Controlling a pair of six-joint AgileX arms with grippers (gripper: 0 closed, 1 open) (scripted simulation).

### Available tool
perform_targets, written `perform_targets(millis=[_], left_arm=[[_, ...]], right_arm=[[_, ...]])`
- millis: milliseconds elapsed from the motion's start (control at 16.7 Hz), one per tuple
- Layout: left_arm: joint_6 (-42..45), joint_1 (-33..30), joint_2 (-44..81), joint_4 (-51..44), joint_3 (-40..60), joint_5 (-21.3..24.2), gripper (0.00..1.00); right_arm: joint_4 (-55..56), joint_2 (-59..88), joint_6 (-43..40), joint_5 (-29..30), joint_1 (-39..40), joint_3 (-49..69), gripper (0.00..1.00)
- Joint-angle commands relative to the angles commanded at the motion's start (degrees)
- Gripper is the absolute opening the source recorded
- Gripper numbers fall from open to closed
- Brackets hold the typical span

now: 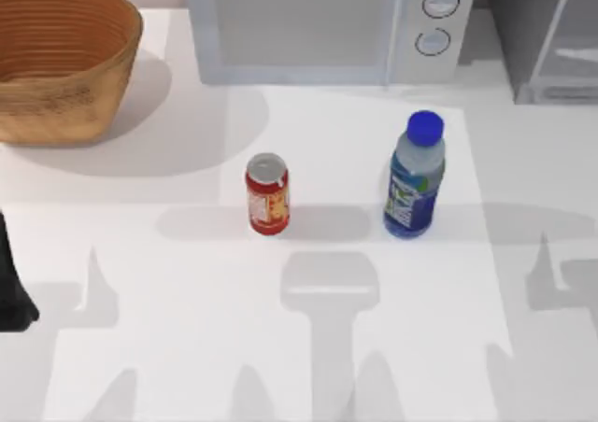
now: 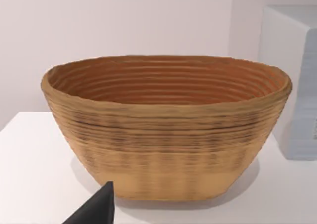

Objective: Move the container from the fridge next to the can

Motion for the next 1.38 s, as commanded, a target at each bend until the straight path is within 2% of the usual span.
perform_targets(millis=[360, 780, 960, 1140, 1380], left_arm=[[0.00, 0.00, 0.00, 0.00, 0.00, 0.00, 1.00], [0.00, 0.00, 0.00, 0.00, 0.00, 0.00, 1.00], [0.00, 0.00, 0.00, 0.00, 0.00, 0.00, 1.00], [0.00, 0.00, 0.00, 0.00, 0.00, 0.00, 1.00], [0.00, 0.00, 0.00, 0.00, 0.00, 0.00, 1.00]], right_arm=[[-10.63, -16.30, -0.16, -4.13, -7.15, -3.88, 1.00], [-11.14, -17.15, -0.20, -4.27, -7.33, -3.86, 1.00], [-14.85, -19.99, -0.18, -4.23, -7.39, -1.49, 1.00], [-24.02, -25.80, -0.11, -4.26, -7.42, 3.32, 1.00], [-42.88, -36.02, -0.06, -4.35, -7.43, 11.71, 1.00]])
